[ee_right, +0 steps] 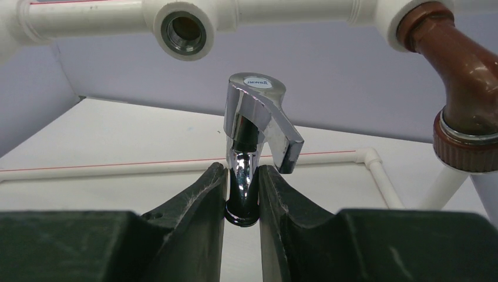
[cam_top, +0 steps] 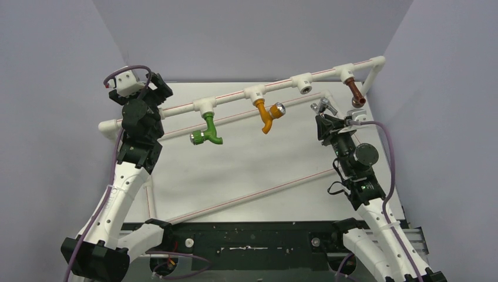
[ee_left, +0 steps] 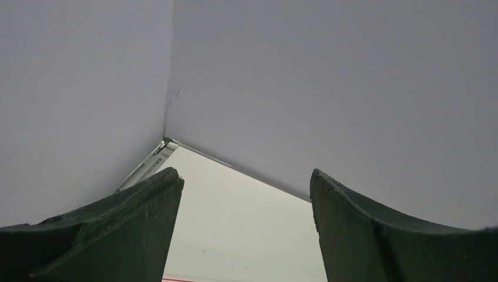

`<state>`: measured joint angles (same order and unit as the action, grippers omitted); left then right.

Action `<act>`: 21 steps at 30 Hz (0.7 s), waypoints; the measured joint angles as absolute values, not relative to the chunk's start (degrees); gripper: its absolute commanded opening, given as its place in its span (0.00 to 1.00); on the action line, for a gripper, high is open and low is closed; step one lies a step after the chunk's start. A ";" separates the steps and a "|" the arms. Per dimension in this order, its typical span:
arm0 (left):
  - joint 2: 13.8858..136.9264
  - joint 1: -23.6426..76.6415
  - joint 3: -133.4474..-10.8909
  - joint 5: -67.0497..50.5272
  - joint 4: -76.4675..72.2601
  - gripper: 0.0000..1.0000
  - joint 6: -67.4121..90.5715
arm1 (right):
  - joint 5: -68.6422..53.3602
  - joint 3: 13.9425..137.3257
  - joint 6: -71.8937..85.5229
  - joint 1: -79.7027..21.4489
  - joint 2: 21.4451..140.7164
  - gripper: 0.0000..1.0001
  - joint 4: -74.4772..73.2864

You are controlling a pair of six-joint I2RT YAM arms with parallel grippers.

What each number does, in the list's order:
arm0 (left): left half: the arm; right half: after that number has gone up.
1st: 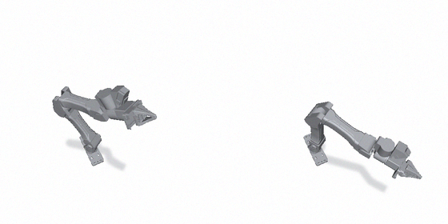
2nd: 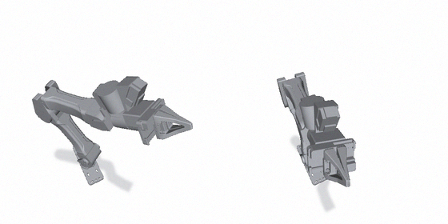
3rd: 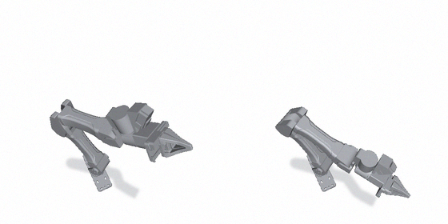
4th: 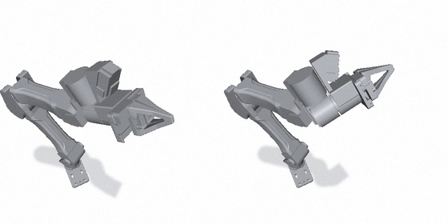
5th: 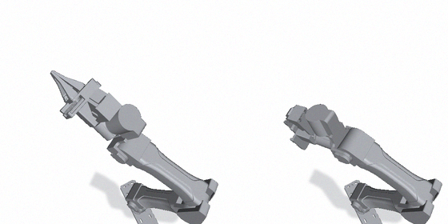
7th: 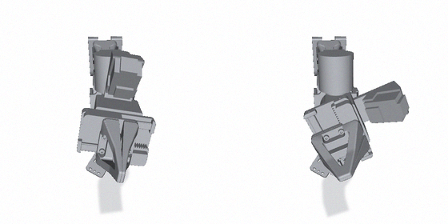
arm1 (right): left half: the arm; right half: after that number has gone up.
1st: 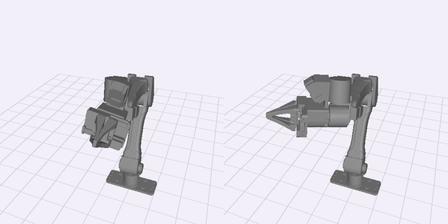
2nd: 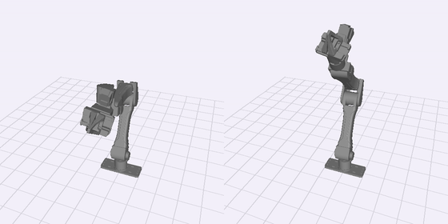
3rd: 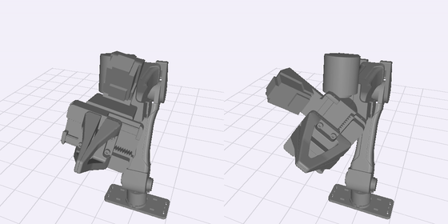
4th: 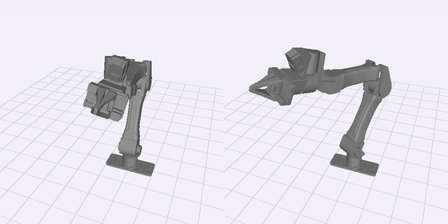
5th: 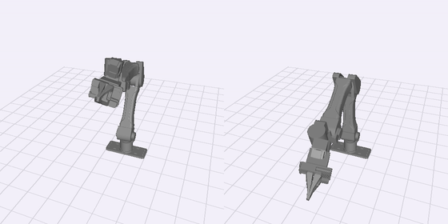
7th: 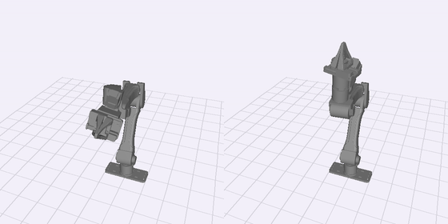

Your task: Install the water faucets

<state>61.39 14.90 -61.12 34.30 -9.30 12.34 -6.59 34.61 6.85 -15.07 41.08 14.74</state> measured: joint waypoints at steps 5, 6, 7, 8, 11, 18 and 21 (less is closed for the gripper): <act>61.36 14.92 -61.12 34.33 -9.30 0.77 12.27 | -10.46 34.63 8.73 -14.15 41.08 0.00 16.29; 61.36 14.92 -61.12 34.33 -9.30 0.77 12.27 | -11.20 34.70 9.10 -14.15 41.08 0.00 16.32; 61.36 14.92 -61.12 34.33 -9.30 0.77 12.25 | -11.77 34.72 9.43 -14.15 41.08 0.00 16.47; 61.36 14.92 -61.12 34.33 -9.30 0.77 12.25 | -12.25 34.72 9.78 -14.15 41.08 0.00 16.62; 61.36 14.92 -61.12 34.33 -9.30 0.78 12.25 | -13.17 34.72 10.24 -14.17 40.99 0.00 16.99; 61.34 14.90 -61.08 34.30 -9.30 0.78 12.25 | -13.45 34.72 9.19 -14.17 39.70 0.00 19.16; 61.34 14.90 -61.08 34.30 -9.30 0.78 12.25 | -14.11 34.72 7.75 -14.17 39.62 0.00 21.30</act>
